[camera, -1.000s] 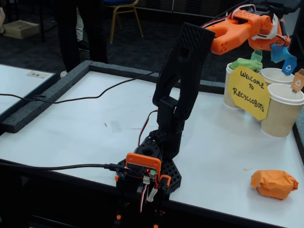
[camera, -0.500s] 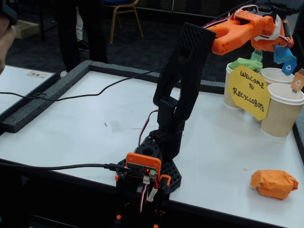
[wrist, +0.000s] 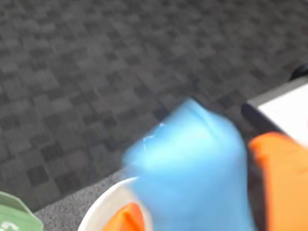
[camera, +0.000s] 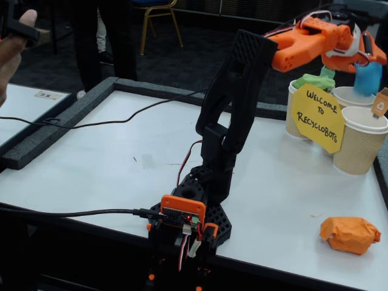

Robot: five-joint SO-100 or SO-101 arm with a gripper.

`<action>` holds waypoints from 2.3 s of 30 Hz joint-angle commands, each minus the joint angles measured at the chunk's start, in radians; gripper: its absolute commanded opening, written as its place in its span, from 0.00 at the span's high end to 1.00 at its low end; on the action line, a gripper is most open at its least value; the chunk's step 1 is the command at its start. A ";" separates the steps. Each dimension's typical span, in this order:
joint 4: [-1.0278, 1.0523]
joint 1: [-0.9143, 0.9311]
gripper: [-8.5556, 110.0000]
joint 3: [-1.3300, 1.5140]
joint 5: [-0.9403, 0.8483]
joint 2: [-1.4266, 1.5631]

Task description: Sort rubbish by color.

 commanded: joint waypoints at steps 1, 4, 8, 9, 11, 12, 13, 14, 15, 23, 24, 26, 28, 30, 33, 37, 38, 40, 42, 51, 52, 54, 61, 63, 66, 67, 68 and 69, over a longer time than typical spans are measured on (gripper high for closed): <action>0.005 0.009 0.72 -0.031 0.018 0.055; 0.041 0.003 0.72 -0.044 0.018 0.058; 0.092 0.002 0.74 -0.074 0.018 0.064; 0.106 0.003 0.77 -0.083 0.018 0.069; 0.130 0.008 0.82 -0.091 0.012 0.091; 0.147 0.011 0.84 -0.091 0.011 0.106; 0.169 0.014 0.86 -0.083 0.009 0.129; 0.192 0.015 0.89 -0.071 0.008 0.158; 0.207 0.020 0.91 -0.051 0.008 0.190; 0.362 0.044 0.93 0.109 0.008 0.465; 0.382 0.044 0.93 0.124 0.008 0.495; 0.428 0.044 0.93 0.144 0.006 0.554; 0.451 0.046 0.93 0.166 0.006 0.611; 0.479 0.046 0.93 0.183 0.006 0.664; 0.518 0.046 0.93 0.207 0.005 0.732; 0.588 0.052 0.93 0.253 0.003 0.815; 0.597 0.058 0.93 0.273 0.003 0.836; 0.615 0.074 0.93 0.310 0.003 0.881; 0.640 0.078 0.93 0.347 0.003 0.919; 0.650 0.098 0.93 0.597 -0.012 1.078; 0.650 0.103 0.93 0.624 -0.014 1.095; 0.644 0.112 0.93 0.683 -0.015 1.131; 0.575 0.160 0.93 0.885 -0.020 1.256; 0.558 0.179 0.93 0.913 -0.028 1.284; 0.557 0.210 0.93 0.934 -0.044 1.305; 0.555 0.222 0.93 0.945 -0.051 1.312; 0.551 0.239 0.93 0.956 -0.055 1.318; 0.549 0.253 0.93 0.966 -0.060 1.322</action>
